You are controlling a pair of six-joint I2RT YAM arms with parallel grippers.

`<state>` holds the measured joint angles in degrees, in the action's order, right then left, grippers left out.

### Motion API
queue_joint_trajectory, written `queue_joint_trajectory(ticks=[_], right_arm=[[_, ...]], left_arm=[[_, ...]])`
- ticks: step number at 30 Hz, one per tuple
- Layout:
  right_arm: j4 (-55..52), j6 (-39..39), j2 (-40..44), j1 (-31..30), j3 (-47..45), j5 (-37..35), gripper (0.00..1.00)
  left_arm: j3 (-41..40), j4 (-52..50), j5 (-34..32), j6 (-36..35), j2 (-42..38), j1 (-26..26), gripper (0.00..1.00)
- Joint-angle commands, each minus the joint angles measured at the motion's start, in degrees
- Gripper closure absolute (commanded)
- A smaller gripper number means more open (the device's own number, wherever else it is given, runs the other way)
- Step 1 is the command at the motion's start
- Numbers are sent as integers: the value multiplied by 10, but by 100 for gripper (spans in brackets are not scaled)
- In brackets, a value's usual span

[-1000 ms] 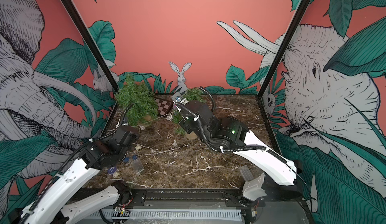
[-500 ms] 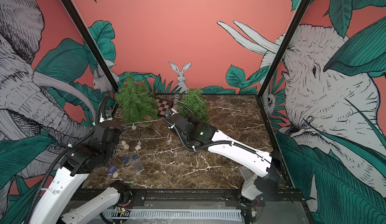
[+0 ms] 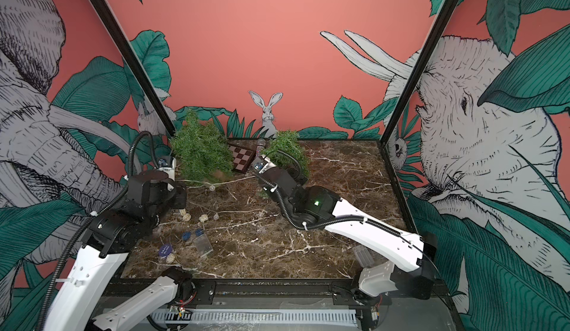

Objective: Wrap string light around the christmas tree
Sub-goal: Pick up the light string from the center of the board.

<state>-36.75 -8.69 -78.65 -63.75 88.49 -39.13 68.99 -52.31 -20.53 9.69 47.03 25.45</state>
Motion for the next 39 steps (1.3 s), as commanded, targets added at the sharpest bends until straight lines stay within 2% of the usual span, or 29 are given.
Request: queue_joint_trajectory(ticks=[1,3,5,7,9,12,15,17,20,22,23,24,25,28,30,32,36,39], right_arm=[[-2,117,-9,-5,64,292,100],[31,144,-24,-10,69,342,100],[57,164,-37,-6,57,326,100],[18,174,-76,9,75,332,100],[-29,156,-117,-1,92,262,100],[-22,162,-143,-5,35,176,100],[-3,193,-147,0,-34,83,100],[-6,208,-157,9,-60,44,100],[-55,207,-196,12,-45,-28,100],[-100,207,-219,11,-16,-70,100],[-105,202,-219,9,-9,-79,100],[-90,185,-211,4,-6,-78,100],[-64,166,-196,-1,-7,-69,100],[-41,143,-159,-2,38,8,100],[-36,122,-143,-2,85,50,100],[-49,103,-144,-2,148,73,100],[-85,79,-174,6,287,141,100],[-53,64,-189,9,319,125,100]], left_arm=[[-46,76,225,71,0,-2,100],[-63,98,264,93,6,-2,100],[-80,132,312,110,-2,-1,100],[-83,149,335,121,-16,-2,100],[-60,133,336,113,-25,-3,100],[-3,98,313,94,-38,-12,100],[95,10,219,59,-22,-17,100],[160,-45,128,34,-7,-17,100],[215,-91,-38,8,3,-17,100],[230,-114,-170,-16,9,-17,100],[227,-116,-199,-30,10,-17,100],[221,-114,-201,-37,8,-17,100],[210,-103,-174,-42,7,-17,100],[173,-71,-48,-37,12,-17,100],[154,-62,-10,-34,24,-17,100],[144,-58,-24,-31,34,-17,100],[150,-59,-121,-27,43,-17,100],[160,-54,-196,-39,38,-17,100]])
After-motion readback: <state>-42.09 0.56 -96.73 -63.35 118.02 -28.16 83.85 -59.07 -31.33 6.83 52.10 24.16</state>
